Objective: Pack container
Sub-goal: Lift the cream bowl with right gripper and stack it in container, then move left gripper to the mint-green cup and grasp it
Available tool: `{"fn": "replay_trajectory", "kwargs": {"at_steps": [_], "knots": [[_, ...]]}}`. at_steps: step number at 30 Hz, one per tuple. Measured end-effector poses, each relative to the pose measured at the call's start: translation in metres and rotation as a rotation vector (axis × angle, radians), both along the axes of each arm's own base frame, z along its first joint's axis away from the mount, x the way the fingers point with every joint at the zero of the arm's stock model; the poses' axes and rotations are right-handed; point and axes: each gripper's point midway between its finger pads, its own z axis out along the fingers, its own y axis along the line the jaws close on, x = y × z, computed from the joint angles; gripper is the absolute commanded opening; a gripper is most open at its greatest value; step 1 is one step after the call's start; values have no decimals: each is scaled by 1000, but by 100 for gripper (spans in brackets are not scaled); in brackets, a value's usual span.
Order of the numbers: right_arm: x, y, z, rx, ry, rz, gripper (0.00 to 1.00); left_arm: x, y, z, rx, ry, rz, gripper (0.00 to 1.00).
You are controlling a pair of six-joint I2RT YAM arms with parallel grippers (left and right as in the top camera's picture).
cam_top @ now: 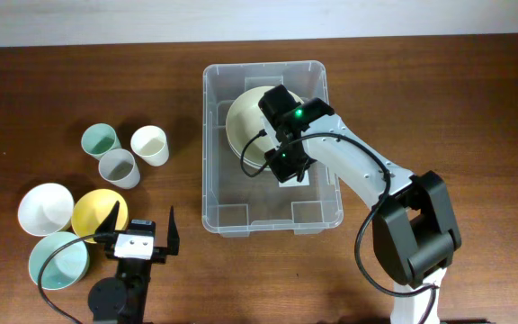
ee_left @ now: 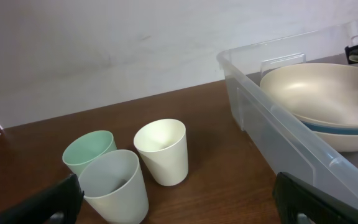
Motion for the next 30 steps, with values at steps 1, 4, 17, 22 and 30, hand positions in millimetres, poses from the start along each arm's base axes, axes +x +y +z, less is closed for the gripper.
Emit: {"fn": "replay_trajectory", "kwargs": {"at_steps": [1, 4, 17, 22, 30], "knots": [[-1, -1, 0, -4, 5, 1, 4, 0, 0, 0, 0, 0, 0, 100], [-2, -3, 5, -6, -4, -3, 6, 0, 0, 0, 0, 0, 0, 100], [-7, -224, 251, 177, -589, -703, 99, 0, 0, 0, 0, 0, 0, 100], [-41, -275, 228, 189, -443, -910, 99, 0, 0, 0, 0, 0, 0, 100], [-48, -272, 201, 221, -343, -932, 99, -1, -3, 4, -80, 4, -10, 100]]}}
